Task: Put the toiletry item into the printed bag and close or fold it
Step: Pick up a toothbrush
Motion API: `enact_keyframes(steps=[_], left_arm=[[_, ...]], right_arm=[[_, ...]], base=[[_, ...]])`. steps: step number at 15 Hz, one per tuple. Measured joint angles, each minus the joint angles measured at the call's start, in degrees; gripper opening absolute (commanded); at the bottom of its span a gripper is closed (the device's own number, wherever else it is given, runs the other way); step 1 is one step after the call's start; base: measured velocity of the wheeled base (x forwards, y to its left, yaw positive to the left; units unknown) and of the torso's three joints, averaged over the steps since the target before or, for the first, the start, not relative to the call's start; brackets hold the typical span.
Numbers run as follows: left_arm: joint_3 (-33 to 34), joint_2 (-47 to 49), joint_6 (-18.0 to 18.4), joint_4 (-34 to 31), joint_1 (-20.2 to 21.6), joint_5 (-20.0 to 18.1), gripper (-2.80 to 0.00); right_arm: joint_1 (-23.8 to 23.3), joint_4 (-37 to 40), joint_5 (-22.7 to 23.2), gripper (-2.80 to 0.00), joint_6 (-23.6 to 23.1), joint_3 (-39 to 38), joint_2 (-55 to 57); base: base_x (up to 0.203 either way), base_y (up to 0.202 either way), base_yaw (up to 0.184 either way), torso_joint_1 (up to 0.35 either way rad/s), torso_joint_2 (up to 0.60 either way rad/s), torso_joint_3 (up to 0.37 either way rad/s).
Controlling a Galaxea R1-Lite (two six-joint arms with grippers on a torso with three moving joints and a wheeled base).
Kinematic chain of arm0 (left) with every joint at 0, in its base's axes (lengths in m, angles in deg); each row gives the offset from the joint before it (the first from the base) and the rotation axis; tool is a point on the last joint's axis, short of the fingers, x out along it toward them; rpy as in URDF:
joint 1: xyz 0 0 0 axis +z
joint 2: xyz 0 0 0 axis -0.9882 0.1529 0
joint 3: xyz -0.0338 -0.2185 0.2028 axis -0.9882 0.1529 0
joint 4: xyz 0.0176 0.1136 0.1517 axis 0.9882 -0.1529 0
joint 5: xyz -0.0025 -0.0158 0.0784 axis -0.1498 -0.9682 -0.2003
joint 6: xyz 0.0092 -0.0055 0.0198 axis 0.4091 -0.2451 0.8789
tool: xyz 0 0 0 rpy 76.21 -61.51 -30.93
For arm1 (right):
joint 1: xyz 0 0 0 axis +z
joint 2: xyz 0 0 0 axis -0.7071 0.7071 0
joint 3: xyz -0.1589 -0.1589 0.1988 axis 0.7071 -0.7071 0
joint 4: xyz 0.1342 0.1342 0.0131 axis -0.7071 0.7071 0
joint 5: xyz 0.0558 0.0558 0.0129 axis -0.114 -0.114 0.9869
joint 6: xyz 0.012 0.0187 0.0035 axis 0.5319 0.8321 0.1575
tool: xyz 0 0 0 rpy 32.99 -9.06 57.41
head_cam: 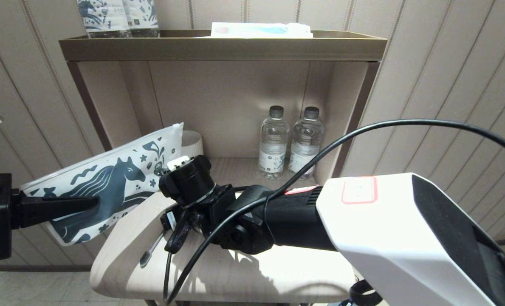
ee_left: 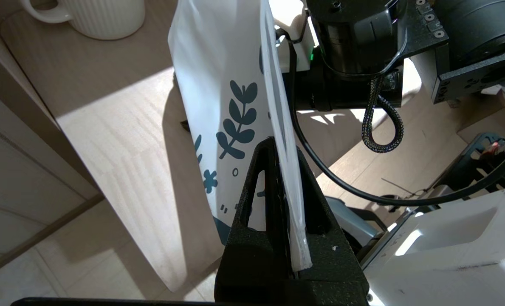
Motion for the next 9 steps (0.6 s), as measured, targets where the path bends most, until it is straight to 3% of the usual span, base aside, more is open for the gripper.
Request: enact_keyframes(steps=[9], left_arm=[[0.06, 0.39, -0.01, 0.04, 0.0, -0.11, -2.8]], right_arm=[[0.0, -0.07, 0.06, 0.0, -0.01, -0.02, 0.33]], base=[[0.0, 0.0, 0.0, 0.0, 0.0, 0.0]])
